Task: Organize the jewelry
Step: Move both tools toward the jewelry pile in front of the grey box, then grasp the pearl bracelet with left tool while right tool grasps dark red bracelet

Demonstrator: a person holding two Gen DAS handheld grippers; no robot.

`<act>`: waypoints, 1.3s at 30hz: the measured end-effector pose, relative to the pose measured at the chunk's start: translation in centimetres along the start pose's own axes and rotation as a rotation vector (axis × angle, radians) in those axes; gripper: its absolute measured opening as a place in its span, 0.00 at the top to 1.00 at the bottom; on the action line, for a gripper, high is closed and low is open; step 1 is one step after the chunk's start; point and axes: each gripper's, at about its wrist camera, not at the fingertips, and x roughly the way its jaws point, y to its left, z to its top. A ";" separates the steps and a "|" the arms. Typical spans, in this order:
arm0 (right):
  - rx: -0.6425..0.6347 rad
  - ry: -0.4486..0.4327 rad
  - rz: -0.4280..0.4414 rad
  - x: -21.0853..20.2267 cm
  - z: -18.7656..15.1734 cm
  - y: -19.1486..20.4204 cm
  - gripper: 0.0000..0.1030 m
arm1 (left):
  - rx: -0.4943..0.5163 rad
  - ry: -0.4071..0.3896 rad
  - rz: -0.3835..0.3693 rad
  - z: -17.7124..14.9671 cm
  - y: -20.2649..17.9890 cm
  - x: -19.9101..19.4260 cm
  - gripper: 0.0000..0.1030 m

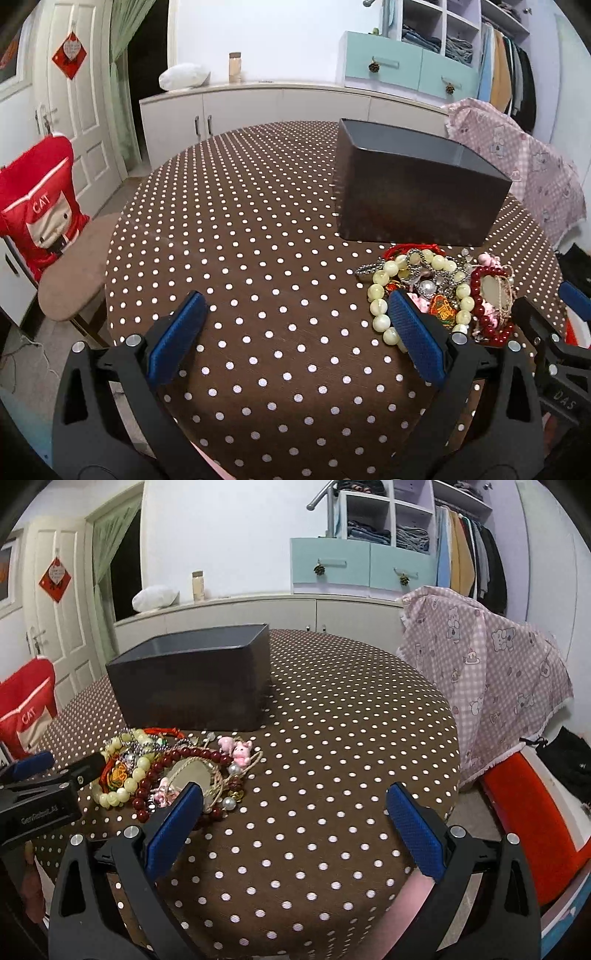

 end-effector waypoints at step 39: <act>-0.093 0.015 0.188 0.0 1.2 -1.1 0.93 | -0.073 -0.202 -0.287 0.5 1.7 -2.0 0.91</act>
